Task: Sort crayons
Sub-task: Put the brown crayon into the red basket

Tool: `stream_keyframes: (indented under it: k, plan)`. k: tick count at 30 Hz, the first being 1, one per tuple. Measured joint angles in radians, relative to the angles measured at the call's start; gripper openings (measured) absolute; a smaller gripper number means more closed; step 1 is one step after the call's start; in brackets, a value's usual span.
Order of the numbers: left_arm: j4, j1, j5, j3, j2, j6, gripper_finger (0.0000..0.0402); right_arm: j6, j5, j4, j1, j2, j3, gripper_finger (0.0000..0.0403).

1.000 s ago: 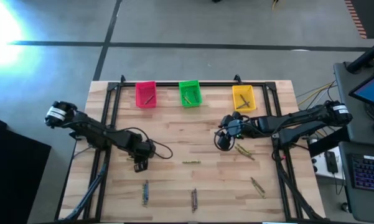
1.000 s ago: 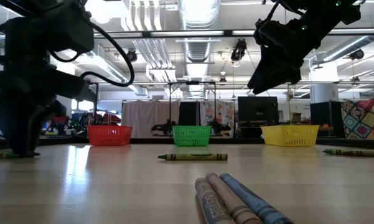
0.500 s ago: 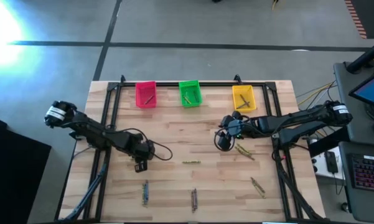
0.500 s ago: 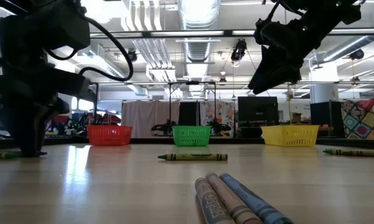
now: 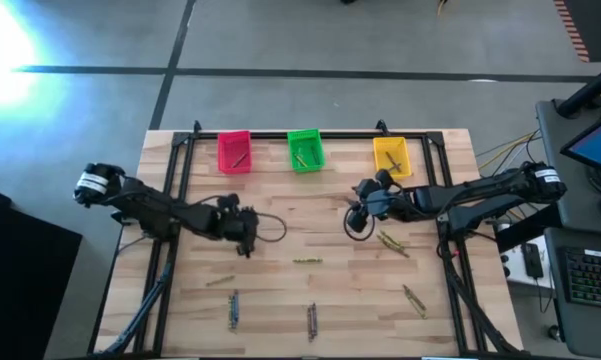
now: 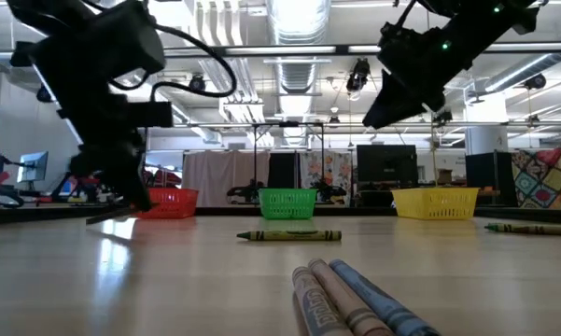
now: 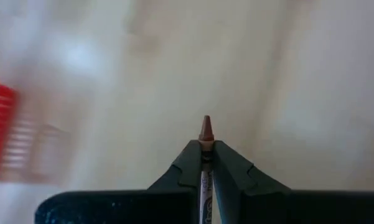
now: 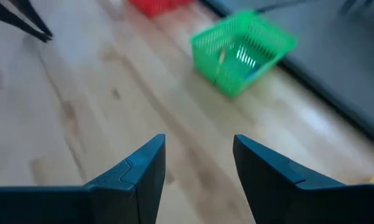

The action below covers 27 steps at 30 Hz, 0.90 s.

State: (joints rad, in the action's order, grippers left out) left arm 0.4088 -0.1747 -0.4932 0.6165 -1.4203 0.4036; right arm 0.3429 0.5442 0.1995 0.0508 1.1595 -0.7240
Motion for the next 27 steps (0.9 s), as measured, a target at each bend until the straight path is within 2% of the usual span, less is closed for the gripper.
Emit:
stream_keyframes:
  k: [5,12,19,23,27]
  plan:
    - [-0.003,0.163,-0.093,0.047,0.030,-0.092,0.0002,-0.037,0.003,-0.087,-0.017,0.000,-0.002,0.0180]
    - [-0.009,0.429,-0.089,0.152,0.088,-0.248,0.0003,-0.065,0.004,0.028,-0.023,0.000,0.016,0.0180]
    - [-0.050,0.661,-0.085,0.192,0.072,-0.278,0.0022,-0.055,0.051,0.052,-0.025,0.000,0.030,0.0180]
    - [-0.077,0.742,-0.049,0.179,0.053,-0.289,0.0053,-0.054,0.139,0.049,-0.025,0.000,0.030,0.0180]
    - [-0.044,0.769,0.054,0.166,0.048,-0.243,0.0094,-0.031,0.235,0.053,-0.025,0.000,0.030,0.0180]
